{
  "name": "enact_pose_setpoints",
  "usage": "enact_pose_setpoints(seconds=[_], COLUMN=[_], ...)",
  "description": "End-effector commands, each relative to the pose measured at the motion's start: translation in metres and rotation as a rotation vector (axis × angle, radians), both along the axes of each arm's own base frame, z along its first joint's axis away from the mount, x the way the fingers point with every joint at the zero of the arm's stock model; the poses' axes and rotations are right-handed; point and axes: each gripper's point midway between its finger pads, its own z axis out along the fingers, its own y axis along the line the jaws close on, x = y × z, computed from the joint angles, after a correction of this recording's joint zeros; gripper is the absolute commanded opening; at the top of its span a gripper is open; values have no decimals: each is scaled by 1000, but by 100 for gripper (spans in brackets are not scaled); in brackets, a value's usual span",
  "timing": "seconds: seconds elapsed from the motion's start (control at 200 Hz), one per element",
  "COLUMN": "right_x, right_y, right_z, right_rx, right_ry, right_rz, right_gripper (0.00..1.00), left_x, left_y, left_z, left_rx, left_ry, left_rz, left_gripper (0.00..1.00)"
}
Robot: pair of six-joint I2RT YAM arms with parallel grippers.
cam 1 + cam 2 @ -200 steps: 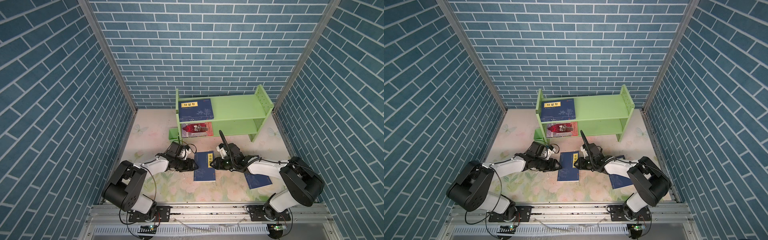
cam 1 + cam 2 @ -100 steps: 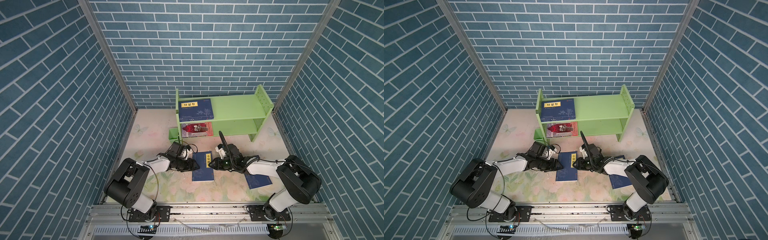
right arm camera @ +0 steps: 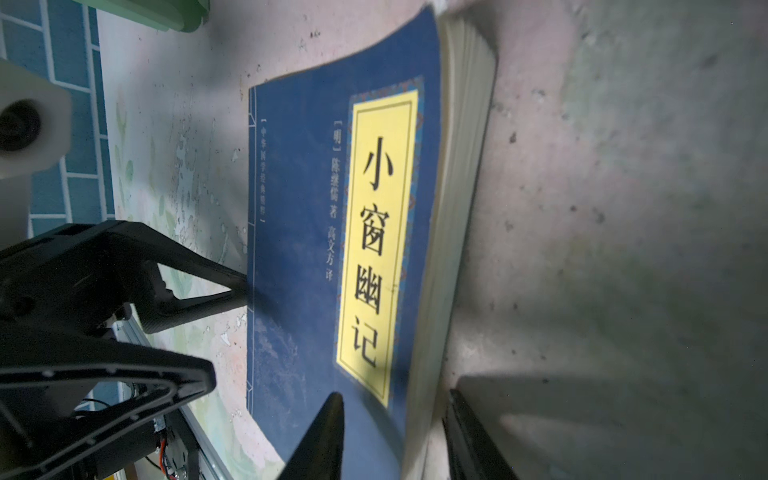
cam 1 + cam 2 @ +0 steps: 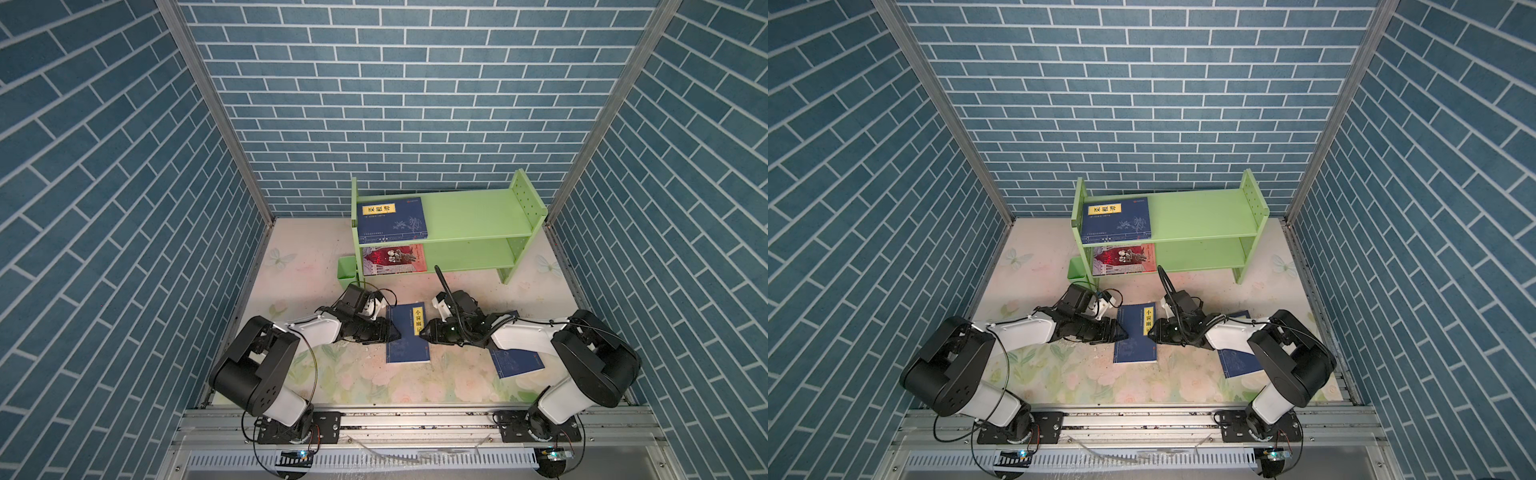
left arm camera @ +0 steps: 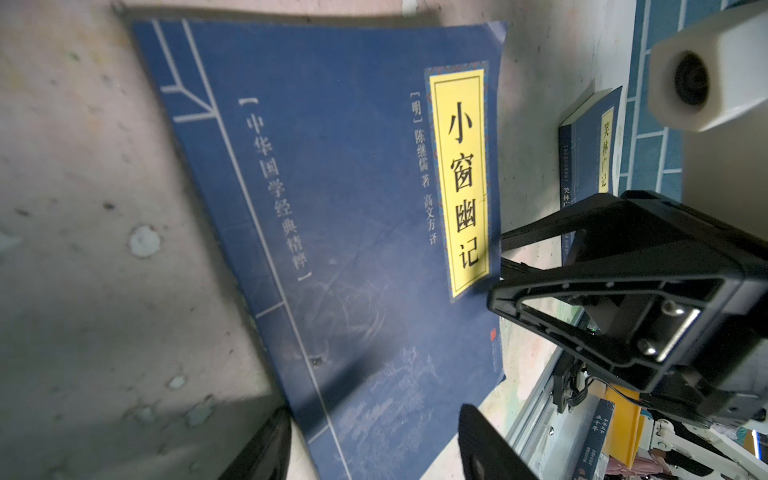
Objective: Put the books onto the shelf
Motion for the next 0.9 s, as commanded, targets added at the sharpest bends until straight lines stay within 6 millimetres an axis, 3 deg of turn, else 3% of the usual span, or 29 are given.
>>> enact_pose_setpoints(seconds=[0.0, 0.175, 0.525, 0.715, 0.89], right_x=[-4, -9, -8, -11, -14], right_y=[14, 36, 32, 33, 32], right_z=[5, 17, 23, 37, 58], right_rx=[70, 175, 187, 227, 271], right_ry=[23, 39, 16, -6, -19], right_rz=[15, 70, 45, 55, 70], right_gripper=[41, 37, 0, 0, 0], left_x=[-8, -10, -10, -10, -5], left_y=[0, -3, -2, 1, 12], left_z=[-9, -7, -5, 3, 39], left_rx=[11, -16, -8, 5, -37], left_ry=[37, 46, 34, 1, -62], left_rz=[-10, -16, -22, -40, -43], left_gripper=[66, 66, 67, 68, 70])
